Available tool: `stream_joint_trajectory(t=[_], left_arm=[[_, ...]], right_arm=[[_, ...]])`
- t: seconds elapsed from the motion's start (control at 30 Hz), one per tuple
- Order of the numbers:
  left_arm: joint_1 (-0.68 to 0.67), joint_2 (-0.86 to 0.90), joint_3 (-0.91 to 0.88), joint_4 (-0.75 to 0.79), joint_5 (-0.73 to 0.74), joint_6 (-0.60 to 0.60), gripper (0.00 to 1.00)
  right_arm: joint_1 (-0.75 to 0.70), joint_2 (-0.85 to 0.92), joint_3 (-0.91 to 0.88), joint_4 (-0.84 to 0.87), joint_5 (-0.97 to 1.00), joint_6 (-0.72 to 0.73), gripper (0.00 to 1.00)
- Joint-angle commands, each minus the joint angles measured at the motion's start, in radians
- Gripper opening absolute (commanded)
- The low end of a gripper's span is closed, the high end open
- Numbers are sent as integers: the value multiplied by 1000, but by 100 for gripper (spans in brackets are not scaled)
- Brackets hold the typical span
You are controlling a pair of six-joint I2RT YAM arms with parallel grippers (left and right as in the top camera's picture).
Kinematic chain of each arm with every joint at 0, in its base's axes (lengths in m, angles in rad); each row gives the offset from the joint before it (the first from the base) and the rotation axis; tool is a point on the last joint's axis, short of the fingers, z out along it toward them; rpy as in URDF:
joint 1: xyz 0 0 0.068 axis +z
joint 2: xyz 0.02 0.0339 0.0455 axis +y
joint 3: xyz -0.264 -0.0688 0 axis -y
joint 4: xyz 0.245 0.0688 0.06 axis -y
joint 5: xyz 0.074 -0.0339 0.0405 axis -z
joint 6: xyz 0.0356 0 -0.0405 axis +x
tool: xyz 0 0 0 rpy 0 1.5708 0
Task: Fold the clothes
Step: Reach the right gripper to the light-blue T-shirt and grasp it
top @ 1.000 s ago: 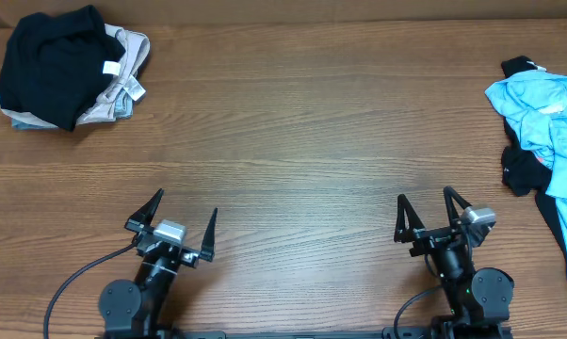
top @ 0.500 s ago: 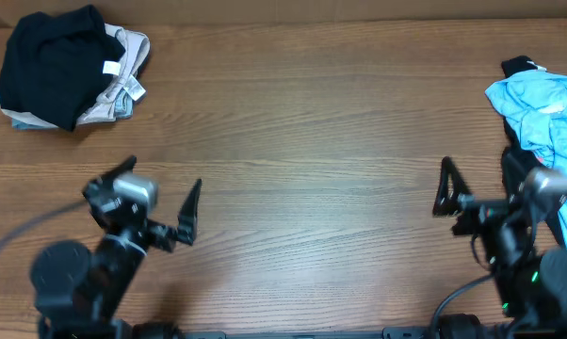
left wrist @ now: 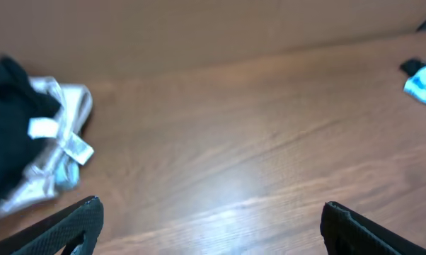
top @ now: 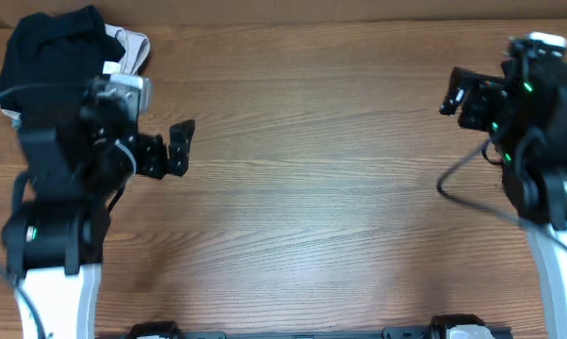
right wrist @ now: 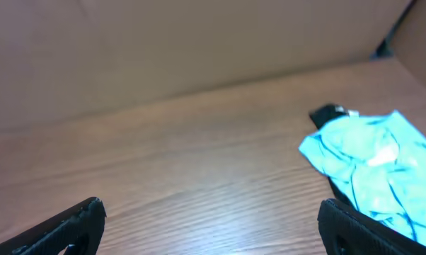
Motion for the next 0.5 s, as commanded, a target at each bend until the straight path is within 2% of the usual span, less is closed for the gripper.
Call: stream_joint_trajectory(t=[0.0,0.23,0.47], left_arm=[[-2,85,16,-2,28,-15,100],[-2,179,16,0,49,-14,100],[-2,215,16,12,48,-14,100]], right_arm=[[-72,105,19,25,46,-2,100],[-344,315,19,70,40,97,100],[-571,502,18,177,-115,180,99]])
